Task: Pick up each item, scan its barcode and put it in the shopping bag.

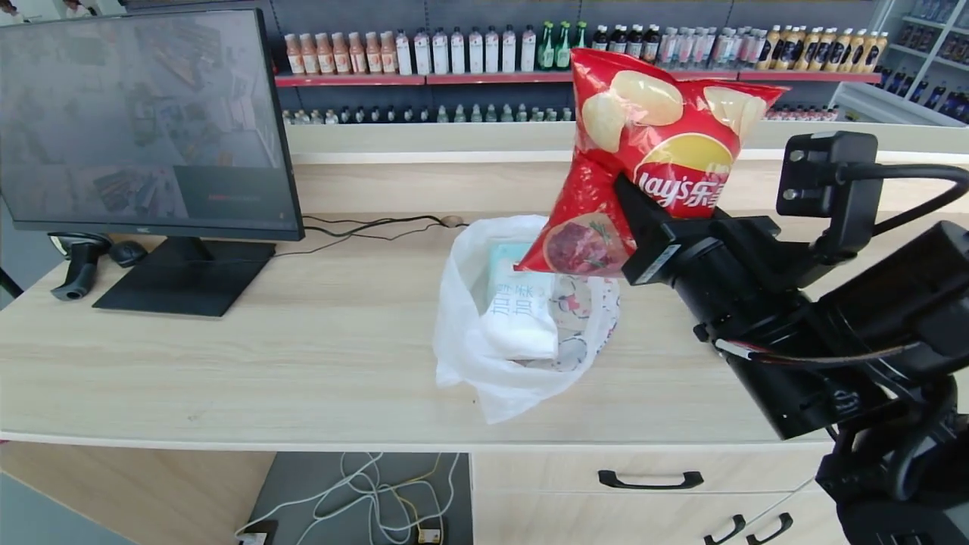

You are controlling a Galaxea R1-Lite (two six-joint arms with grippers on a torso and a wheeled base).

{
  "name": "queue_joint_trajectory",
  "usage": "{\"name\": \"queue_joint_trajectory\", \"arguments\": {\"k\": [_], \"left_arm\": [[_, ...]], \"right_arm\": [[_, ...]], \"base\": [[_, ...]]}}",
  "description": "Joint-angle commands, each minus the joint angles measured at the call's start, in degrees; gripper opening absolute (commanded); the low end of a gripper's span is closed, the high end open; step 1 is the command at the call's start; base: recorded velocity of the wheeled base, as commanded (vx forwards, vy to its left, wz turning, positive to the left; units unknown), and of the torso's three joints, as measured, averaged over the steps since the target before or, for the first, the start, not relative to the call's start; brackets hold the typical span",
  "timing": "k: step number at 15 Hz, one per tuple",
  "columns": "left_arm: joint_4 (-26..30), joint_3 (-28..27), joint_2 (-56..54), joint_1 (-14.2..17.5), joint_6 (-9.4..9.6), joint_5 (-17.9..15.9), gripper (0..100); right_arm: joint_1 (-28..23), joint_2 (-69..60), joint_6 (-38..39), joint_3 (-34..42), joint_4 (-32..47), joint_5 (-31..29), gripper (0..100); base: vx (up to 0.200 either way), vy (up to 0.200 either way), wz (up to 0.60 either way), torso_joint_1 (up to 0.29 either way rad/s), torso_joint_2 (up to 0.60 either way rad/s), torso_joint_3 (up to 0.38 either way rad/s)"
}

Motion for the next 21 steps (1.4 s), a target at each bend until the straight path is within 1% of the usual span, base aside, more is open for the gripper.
{"name": "queue_joint_trajectory", "arguments": {"k": [1,5,8,16,18,21], "left_arm": [[0.0,0.0,0.0,0.0,-0.01,0.0,100],[0.0,0.0,0.0,0.0,-0.01,0.0,100],[0.0,0.0,0.0,0.0,-0.01,0.0,100],[0.0,0.0,0.0,0.0,-0.10,0.0,100],[0.0,0.1,0.1,0.0,-0.10,0.0,100],[0.0,0.1,0.0,0.0,-0.10,0.0,100]], "right_arm": [[0.7,3.4,0.4,-1.0,0.0,-0.4,0],[3.5,8.1,0.5,-3.4,-0.2,0.0,0],[3.5,11.7,1.4,-5.2,-0.3,-0.8,0],[2.7,17.3,2.4,-5.4,-0.8,-1.2,0],[2.5,19.3,2.4,-8.0,-0.8,-1.4,0],[2.4,20.1,2.4,-8.7,-0.7,-1.4,0]], "base": [[0.000,0.000,0.00,0.000,0.00,0.000],[0.000,0.000,0.00,0.000,0.00,0.000],[0.000,0.000,0.00,0.000,0.00,0.000],[0.000,0.000,0.00,0.000,0.00,0.000],[0.000,0.000,0.00,0.000,0.00,0.000],[0.000,0.000,0.00,0.000,0.00,0.000]]}}
